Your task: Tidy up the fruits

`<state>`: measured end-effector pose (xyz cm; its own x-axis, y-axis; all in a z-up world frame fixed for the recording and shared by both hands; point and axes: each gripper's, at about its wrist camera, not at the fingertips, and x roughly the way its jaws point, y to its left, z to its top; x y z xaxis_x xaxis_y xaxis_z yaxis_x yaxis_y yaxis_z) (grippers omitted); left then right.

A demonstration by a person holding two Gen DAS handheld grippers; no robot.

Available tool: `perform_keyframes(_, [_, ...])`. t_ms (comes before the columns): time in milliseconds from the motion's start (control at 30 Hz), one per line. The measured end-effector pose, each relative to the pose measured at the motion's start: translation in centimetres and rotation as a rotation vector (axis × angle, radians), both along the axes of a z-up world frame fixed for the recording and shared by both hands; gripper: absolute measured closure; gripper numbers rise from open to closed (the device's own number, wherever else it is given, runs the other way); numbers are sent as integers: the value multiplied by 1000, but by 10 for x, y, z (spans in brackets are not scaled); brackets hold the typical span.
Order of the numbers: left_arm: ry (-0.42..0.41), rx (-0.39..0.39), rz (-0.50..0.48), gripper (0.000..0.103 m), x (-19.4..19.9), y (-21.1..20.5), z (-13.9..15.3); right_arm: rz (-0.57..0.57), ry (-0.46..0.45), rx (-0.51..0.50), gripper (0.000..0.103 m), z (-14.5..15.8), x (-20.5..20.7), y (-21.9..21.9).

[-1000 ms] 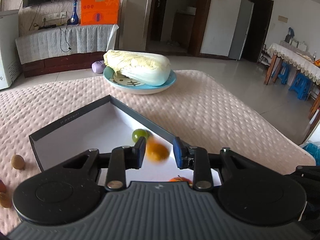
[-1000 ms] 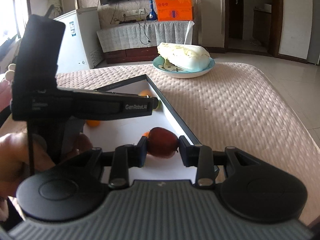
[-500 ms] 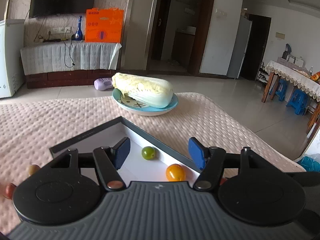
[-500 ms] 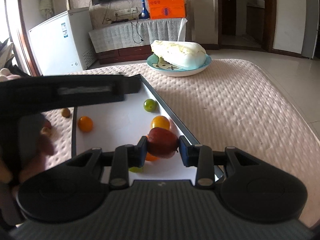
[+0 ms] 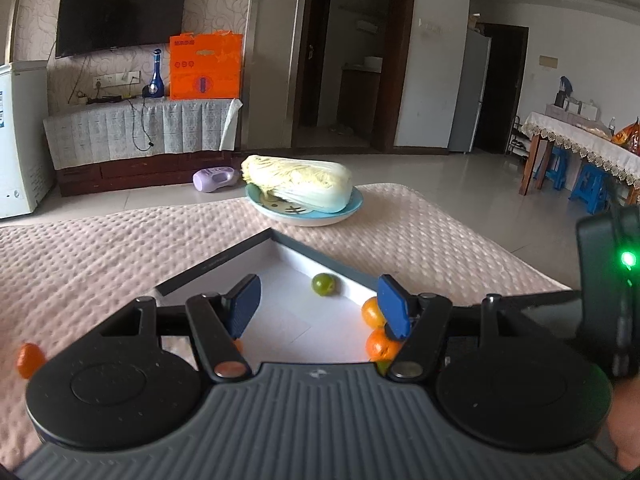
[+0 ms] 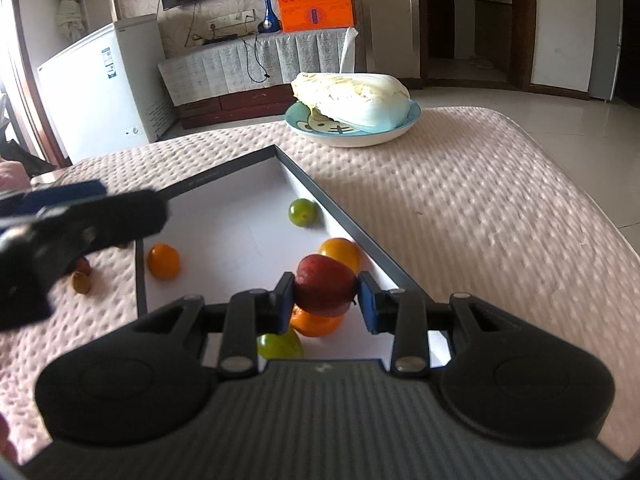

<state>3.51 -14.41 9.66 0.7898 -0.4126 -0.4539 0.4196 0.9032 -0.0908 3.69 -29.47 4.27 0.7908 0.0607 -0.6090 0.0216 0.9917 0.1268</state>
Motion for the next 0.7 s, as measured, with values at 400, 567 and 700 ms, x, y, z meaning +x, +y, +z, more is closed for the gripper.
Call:
perform_keyframes(400, [-24, 32, 38, 27, -41, 50, 15, -78, 14, 4, 60, -2, 4, 2])
perform_keyframes(567, [-11, 23, 81, 27, -66, 76, 19, -84, -11, 10, 59, 2, 2, 5])
perform_keyframes(700, [1, -2, 130, 27, -77, 91, 18, -100, -38, 6, 54, 7, 0, 6])
